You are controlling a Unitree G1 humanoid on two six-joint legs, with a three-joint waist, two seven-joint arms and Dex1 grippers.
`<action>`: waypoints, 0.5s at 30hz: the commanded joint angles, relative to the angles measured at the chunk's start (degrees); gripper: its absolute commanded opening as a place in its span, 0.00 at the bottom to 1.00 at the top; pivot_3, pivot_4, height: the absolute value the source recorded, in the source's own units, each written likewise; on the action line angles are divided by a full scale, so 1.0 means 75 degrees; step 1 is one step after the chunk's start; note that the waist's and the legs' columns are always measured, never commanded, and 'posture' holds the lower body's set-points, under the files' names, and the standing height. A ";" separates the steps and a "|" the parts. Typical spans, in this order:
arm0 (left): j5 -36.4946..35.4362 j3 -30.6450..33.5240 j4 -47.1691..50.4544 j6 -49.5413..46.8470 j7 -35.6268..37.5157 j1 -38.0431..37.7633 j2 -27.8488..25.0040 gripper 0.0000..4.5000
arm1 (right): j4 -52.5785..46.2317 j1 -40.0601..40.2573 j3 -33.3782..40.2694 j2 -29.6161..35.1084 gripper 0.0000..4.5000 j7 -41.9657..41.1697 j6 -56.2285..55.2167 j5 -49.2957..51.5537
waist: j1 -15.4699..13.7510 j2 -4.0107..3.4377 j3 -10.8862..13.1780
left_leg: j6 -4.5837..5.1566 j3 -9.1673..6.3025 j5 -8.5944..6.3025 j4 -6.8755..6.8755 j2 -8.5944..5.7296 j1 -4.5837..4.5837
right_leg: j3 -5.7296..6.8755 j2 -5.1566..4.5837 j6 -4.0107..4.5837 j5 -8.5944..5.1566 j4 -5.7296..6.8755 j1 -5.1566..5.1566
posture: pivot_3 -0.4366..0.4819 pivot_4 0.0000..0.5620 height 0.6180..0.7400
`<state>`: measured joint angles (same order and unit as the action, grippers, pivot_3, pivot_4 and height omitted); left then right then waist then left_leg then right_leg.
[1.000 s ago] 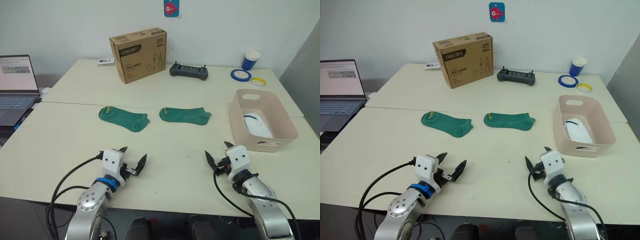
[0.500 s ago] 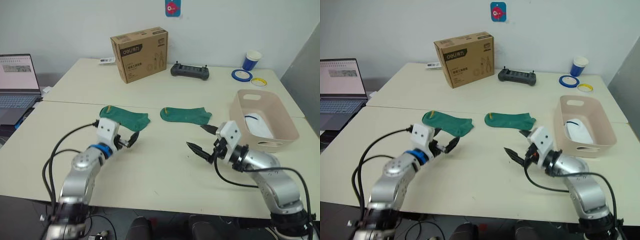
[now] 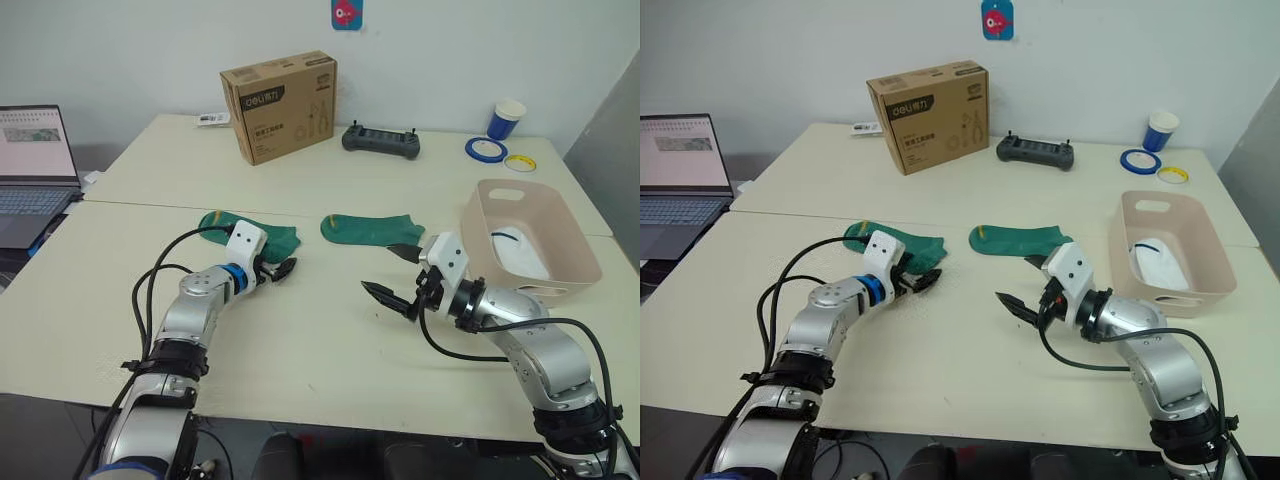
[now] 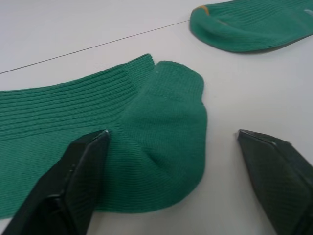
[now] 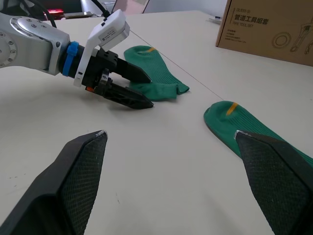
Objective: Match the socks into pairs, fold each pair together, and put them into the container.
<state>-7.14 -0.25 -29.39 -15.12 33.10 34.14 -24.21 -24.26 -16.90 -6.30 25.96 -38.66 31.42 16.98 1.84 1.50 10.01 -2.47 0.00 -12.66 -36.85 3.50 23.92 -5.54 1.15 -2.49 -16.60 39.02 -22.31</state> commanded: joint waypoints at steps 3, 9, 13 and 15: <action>0.0047 0.0088 0.0088 -0.0062 -0.0015 -0.0132 -0.0003 0.51 | -0.0216 0.0040 0.0166 0.0113 1.00 0.0059 -0.0160 0.0036 | 0.0008 0.0000 0.0000 | -0.0002 0.0006 0.0001 -0.0008 0.0001 -0.0003 | -0.0005 -0.0001 -0.0008 0.0003 0.0001 0.0003 | 0.48 0.27 1.00; -0.0125 0.0246 0.0425 -0.0111 0.0248 -0.0470 -0.0070 0.08 | -0.0433 0.0293 0.0115 0.0324 1.00 -0.0121 -0.0146 0.0116 | -0.0001 0.0000 -0.0001 | -0.0002 0.0006 0.0001 -0.0007 0.0001 -0.0004 | -0.0006 -0.0002 -0.0007 0.0006 0.0001 0.0004 | 0.48 0.27 1.00; -0.0667 0.0220 0.1734 -0.0852 0.0894 -0.0972 -0.0140 0.01 | -0.0694 0.0459 0.0156 0.0618 1.00 -0.0386 0.0022 0.0327 | 0.0002 0.0000 0.0000 | -0.0002 0.0011 0.0001 -0.0003 0.0000 -0.0002 | -0.0009 -0.0006 -0.0004 0.0007 -0.0001 0.0003 | 0.48 0.27 1.00; -0.0868 0.0112 0.2401 -0.1339 0.1223 -0.1270 -0.0263 0.01 | -0.0780 0.0512 0.0199 0.0707 1.00 -0.0459 0.0079 0.0432 | 0.0003 0.0000 0.0000 | -0.0002 0.0010 0.0001 -0.0001 0.0001 -0.0001 | -0.0008 -0.0006 -0.0004 0.0007 -0.0002 0.0003 | 0.48 0.27 1.00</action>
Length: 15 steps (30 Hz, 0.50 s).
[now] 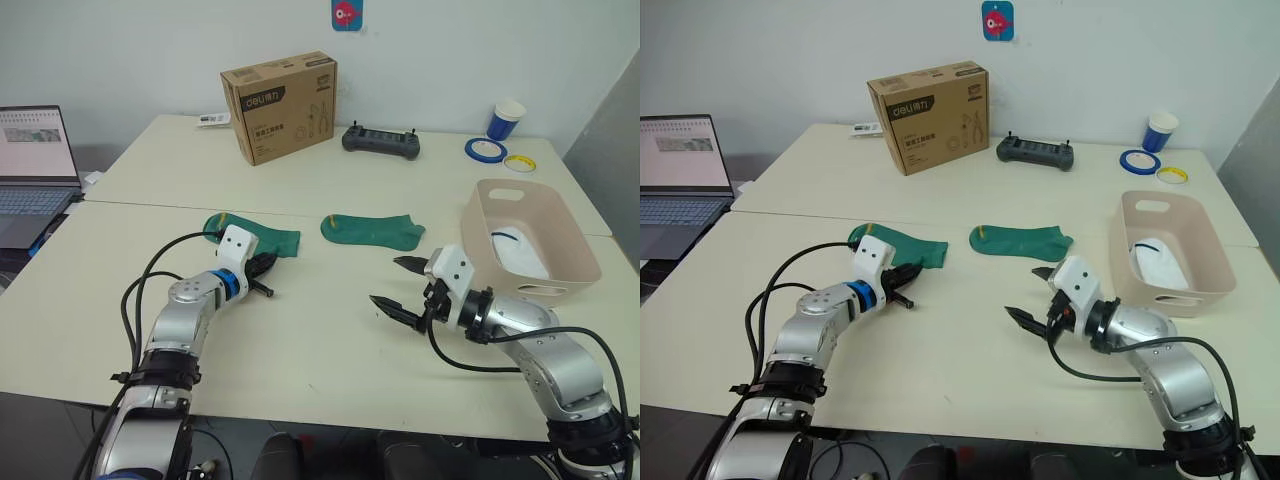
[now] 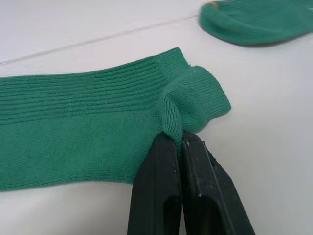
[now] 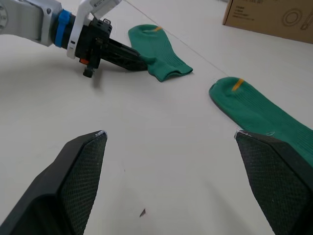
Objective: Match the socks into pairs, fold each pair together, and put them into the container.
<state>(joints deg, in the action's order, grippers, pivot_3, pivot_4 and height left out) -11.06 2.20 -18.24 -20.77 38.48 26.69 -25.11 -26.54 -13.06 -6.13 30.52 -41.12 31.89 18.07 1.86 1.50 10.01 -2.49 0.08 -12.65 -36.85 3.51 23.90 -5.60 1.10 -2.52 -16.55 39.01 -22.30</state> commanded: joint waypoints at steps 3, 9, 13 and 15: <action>-0.1265 -0.1033 0.3731 -0.1980 0.1603 -0.1573 -0.0837 0.01 | -0.0279 0.0174 0.0650 0.0565 1.00 -0.0514 -0.0018 0.0543 | 0.0044 0.0003 0.0002 | 0.0000 0.0001 0.0000 0.0010 0.0005 -0.0001 | -0.0004 0.0000 0.0001 -0.0004 -0.0005 -0.0001 | 0.48 0.27 1.00; -0.2044 -0.1684 0.4822 -0.3313 0.1340 -0.1684 -0.0201 0.01 | 0.0034 0.0136 0.0878 0.0759 1.00 -0.0538 -0.0072 0.0658 | -0.0011 0.0014 0.0010 | 0.0000 -0.0006 0.0000 -0.0009 -0.0006 -0.0002 | 0.0009 -0.0017 -0.0007 -0.0012 -0.0001 0.0006 | 0.48 0.27 1.00; -0.2147 -0.2200 0.4788 -0.3485 0.1448 -0.1764 0.0026 0.06 | -0.0019 0.0205 0.0997 0.0819 1.00 -0.0503 0.0070 0.0742 | 0.0081 0.0013 0.0009 | 0.0000 0.0004 0.0001 -0.0011 -0.0005 -0.0010 | -0.0007 -0.0010 -0.0009 -0.0003 -0.0001 0.0005 | 0.48 0.27 1.00; -0.2205 -0.2190 0.4790 -0.3542 0.1428 -0.1786 0.0017 0.15 | -0.0113 0.0333 0.1080 0.0864 1.00 -0.0541 0.0186 0.0864 | 0.0084 0.0013 0.0009 | 0.0001 0.0000 0.0000 -0.0006 -0.0004 -0.0008 | -0.0006 -0.0008 -0.0008 -0.0005 -0.0001 0.0003 | 0.48 0.27 1.00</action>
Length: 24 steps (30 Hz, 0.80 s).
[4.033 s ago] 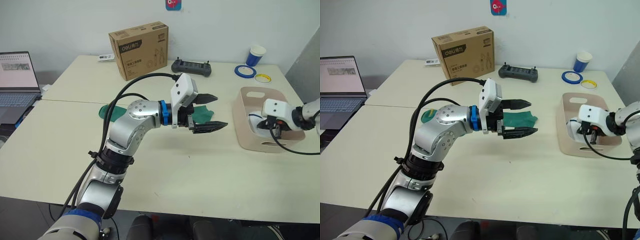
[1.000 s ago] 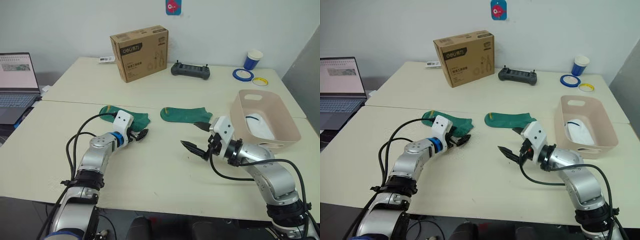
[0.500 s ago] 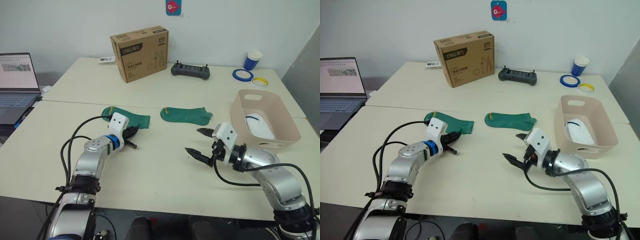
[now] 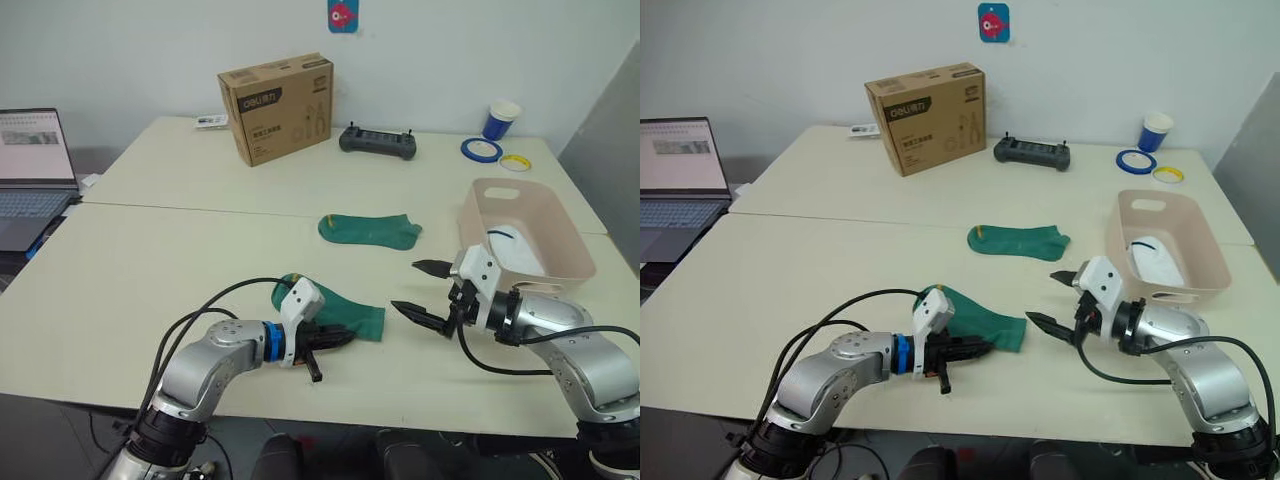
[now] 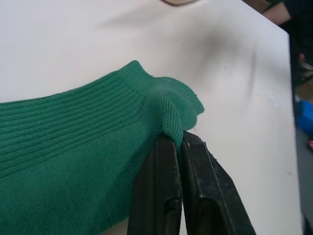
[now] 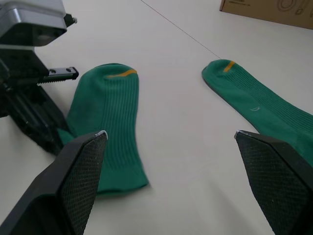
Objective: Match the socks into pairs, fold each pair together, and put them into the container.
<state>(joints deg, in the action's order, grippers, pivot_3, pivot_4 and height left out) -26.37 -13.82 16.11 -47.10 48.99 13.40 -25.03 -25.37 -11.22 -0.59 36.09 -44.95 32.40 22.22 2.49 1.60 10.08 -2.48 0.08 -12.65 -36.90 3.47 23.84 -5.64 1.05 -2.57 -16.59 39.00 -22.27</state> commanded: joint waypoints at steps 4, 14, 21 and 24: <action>-0.0331 0.0155 0.0420 -0.0123 0.0037 -0.0030 -0.0173 0.42 | -0.0292 0.0445 0.0288 0.0406 1.00 -0.0267 0.0135 0.0347 | -0.0025 0.0000 0.0000 | 0.0001 -0.0009 0.0000 0.0007 0.0002 0.0003 | 0.0008 0.0004 0.0007 -0.0008 0.0000 -0.0001 | 0.48 0.27 1.00; -0.0633 0.2623 -0.1041 0.0745 -0.0190 0.0575 -0.1138 0.79 | -0.0374 0.1264 -0.0469 0.0543 1.00 -0.0550 -0.0239 0.0103 | 0.0002 0.0002 0.0002 | 0.0000 -0.0005 0.0000 0.0004 0.0007 -0.0007 | 0.0003 0.0008 0.0047 -0.0028 0.0004 -0.0003 | 0.48 0.27 1.00; 0.0299 0.2240 -0.2776 0.1889 -0.0437 0.1026 -0.0861 0.79 | -0.0151 0.1217 -0.1308 0.0348 1.00 -0.0437 -0.0645 -0.0584 | -0.0064 0.0015 0.0010 | 0.0000 -0.0002 -0.0001 0.0005 0.0000 0.0005 | 0.0011 -0.0003 0.0016 -0.0013 -0.0006 -0.0005 | 0.48 0.27 1.00; 0.0562 0.1934 -0.3243 0.1973 -0.0343 0.1165 -0.0712 0.79 | 0.0036 0.1088 -0.1476 0.0210 1.00 -0.0464 -0.0741 -0.0706 | -0.0086 0.0015 0.0009 | 0.0000 -0.0003 -0.0001 0.0004 0.0001 0.0004 | 0.0012 -0.0001 0.0014 -0.0011 -0.0004 -0.0004 | 0.48 0.27 1.00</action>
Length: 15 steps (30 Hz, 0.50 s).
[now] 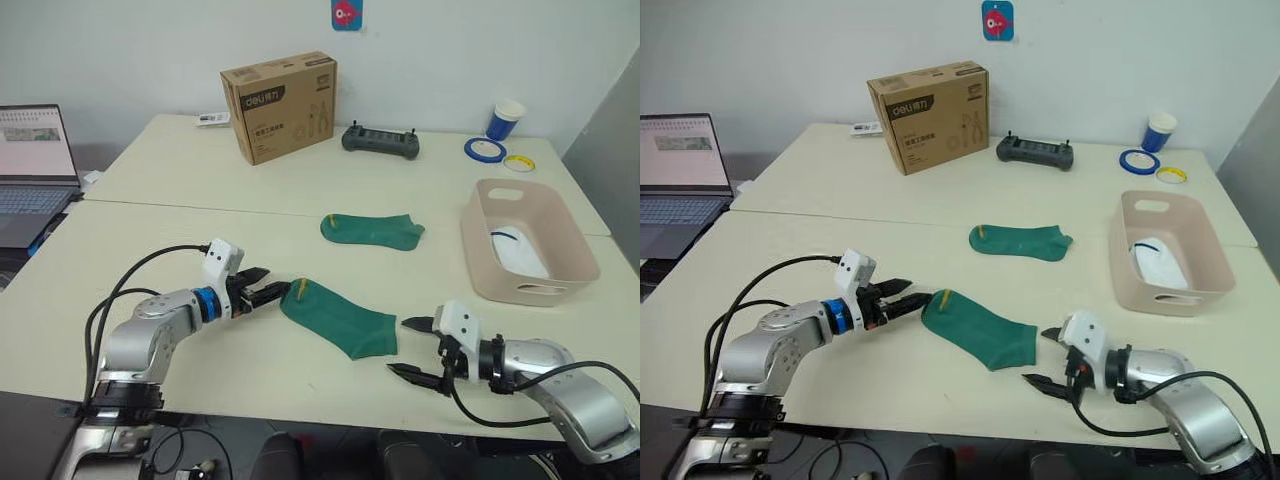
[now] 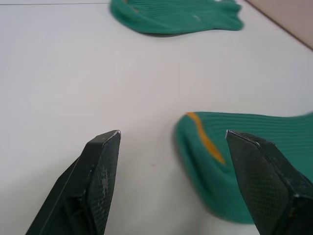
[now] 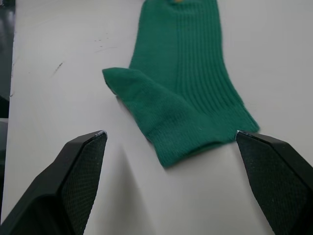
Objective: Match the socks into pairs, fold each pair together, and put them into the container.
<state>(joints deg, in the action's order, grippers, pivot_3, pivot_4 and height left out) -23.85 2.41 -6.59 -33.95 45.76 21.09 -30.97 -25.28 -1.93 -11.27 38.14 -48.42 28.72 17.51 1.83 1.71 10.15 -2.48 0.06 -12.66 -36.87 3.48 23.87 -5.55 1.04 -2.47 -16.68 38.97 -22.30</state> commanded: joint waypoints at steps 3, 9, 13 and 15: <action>0.0335 -0.0362 -0.0326 0.0262 0.0184 0.0172 0.0099 0.71 | 0.0244 -0.0350 -0.0120 -0.0257 0.91 0.0019 -0.0307 -0.0119 | -0.0005 0.0001 -0.0001 | 0.0000 0.0002 0.0000 -0.0001 0.0000 -0.0001 | -0.0001 0.0000 -0.0002 0.0002 0.0000 0.0001 | 0.48 0.27 1.00; 0.0460 -0.0614 -0.0108 0.0173 0.0493 -0.0036 -0.0013 0.31 | 0.0531 -0.0421 -0.0205 -0.0186 0.46 -0.0155 -0.0718 -0.0430 | -0.0003 0.0001 -0.0002 | 0.0000 0.0002 0.0000 0.0000 -0.0001 -0.0001 | -0.0002 -0.0001 -0.0003 0.0001 0.0001 0.0002 | 0.48 0.27 1.00; 0.0482 -0.0690 -0.0032 0.0333 0.0594 -0.0076 0.0047 0.02 | 0.0817 -0.0491 -0.0305 -0.0165 0.13 -0.0168 -0.1217 -0.0801 | -0.0003 0.0001 -0.0001 | 0.0000 0.0002 0.0000 0.0001 -0.0001 -0.0001 | -0.0001 -0.0001 -0.0002 0.0001 0.0001 0.0002 | 0.48 0.27 1.00; 0.0391 -0.0609 0.0102 0.0188 0.0604 -0.0187 0.0007 0.00 | 0.0976 -0.0601 -0.0349 -0.0091 0.01 -0.0320 -0.1462 -0.0948 | 0.0001 0.0000 -0.0001 | 0.0000 0.0003 0.0000 0.0000 0.0000 -0.0001 | -0.0002 -0.0001 -0.0003 0.0002 0.0001 0.0002 | 0.48 0.27 1.00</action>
<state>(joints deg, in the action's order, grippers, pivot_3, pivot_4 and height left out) -20.58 -1.77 -7.09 -31.84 49.53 20.76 -30.96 -17.82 -5.47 -14.01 36.72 -49.79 20.10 11.07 1.84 1.71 10.13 -2.49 0.09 -12.66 -36.88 3.48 23.86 -5.58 1.04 -2.49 -16.66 38.98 -22.29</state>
